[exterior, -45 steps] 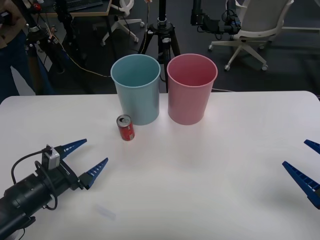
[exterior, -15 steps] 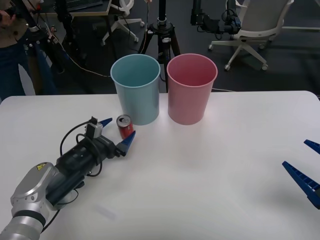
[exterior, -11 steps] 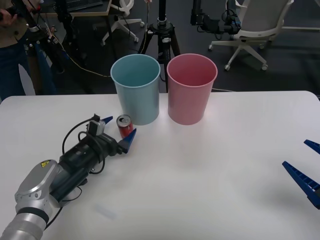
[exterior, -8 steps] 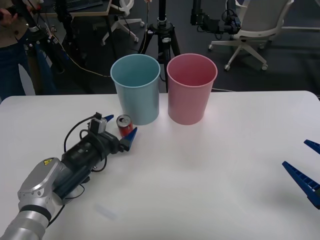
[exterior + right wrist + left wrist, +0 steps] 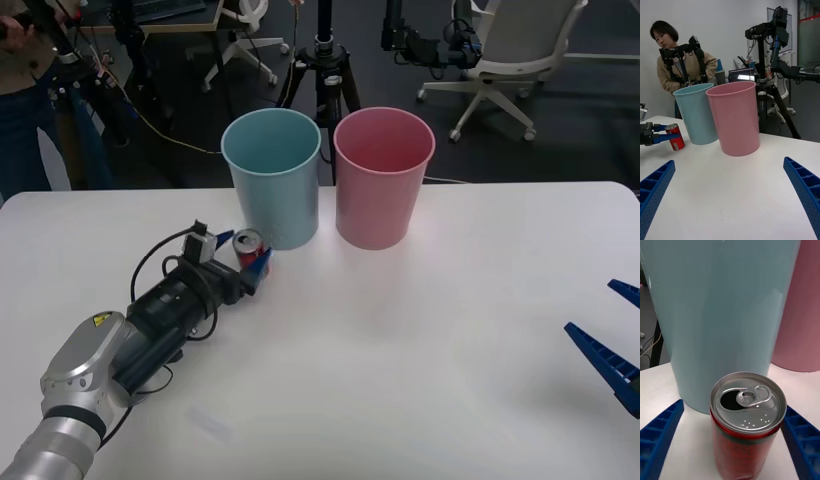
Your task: Grasp the object on the table and drop it into the matching bin: aluminum can to the light blue bin, PET bottle to the pink bin.
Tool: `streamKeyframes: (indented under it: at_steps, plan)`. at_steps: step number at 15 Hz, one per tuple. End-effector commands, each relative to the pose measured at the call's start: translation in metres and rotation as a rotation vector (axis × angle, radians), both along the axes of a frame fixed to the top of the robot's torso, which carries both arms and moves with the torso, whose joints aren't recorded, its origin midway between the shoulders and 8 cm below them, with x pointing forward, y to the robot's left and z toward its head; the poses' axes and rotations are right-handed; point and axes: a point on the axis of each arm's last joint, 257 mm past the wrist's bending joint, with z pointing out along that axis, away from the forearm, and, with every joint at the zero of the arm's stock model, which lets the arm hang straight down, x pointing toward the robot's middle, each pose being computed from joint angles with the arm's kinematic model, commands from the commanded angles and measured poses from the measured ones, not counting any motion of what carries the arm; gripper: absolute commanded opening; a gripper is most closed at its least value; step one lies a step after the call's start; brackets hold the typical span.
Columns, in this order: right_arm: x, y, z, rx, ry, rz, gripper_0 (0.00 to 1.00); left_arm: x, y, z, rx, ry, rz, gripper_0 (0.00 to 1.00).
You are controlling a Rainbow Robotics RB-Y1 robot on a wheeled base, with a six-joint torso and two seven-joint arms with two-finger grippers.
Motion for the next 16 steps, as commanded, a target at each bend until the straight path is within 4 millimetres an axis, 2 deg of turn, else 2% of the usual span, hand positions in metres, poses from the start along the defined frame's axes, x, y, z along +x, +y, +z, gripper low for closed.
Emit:
streamKeyframes:
  at_steps: [1, 2, 8, 13, 16]
  plan:
    - [0.0, 0.0, 0.0, 0.0, 0.0, 0.0, 1.0, 0.0, 0.0, 0.0, 0.0, 0.0, -0.001, 0.21]
    - [0.0, 0.0, 0.0, 0.0, 0.0, 0.0, 1.0, 0.0, 0.0, 0.0, -0.005, 0.003, 0.0, 0.0]
    - [0.0, 0.0, 0.0, 0.0, 0.0, 0.0, 1.0, -0.003, -0.004, 0.001, -0.027, 0.012, -0.022, 0.0]
    - [0.0, 0.0, 0.0, 0.0, 0.0, 0.0, 1.0, -0.007, 0.013, 0.008, -0.038, 0.003, -0.046, 0.0]
    - [0.0, 0.0, 0.0, 0.0, 0.0, 0.0, 1.0, -0.016, 0.032, 0.013, -0.025, -0.008, -0.067, 0.0]
